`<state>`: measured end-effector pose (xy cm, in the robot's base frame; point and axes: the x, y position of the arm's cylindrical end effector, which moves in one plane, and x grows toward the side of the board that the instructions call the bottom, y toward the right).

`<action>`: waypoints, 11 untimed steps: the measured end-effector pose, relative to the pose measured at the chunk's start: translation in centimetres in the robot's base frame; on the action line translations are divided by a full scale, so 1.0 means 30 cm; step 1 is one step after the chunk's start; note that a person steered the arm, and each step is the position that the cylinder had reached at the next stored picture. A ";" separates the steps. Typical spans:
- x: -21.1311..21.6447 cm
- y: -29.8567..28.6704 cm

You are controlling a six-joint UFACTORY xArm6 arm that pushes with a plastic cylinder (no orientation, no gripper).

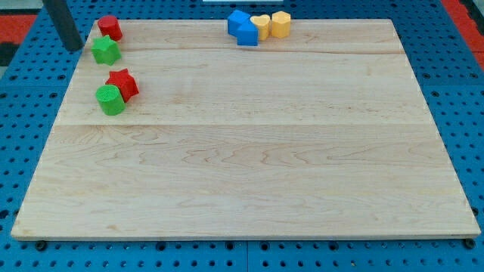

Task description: Slide the green star into the red circle

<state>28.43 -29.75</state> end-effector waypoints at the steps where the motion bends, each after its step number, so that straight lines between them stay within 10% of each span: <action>1: 0.139 0.010; 11: -0.013 0.226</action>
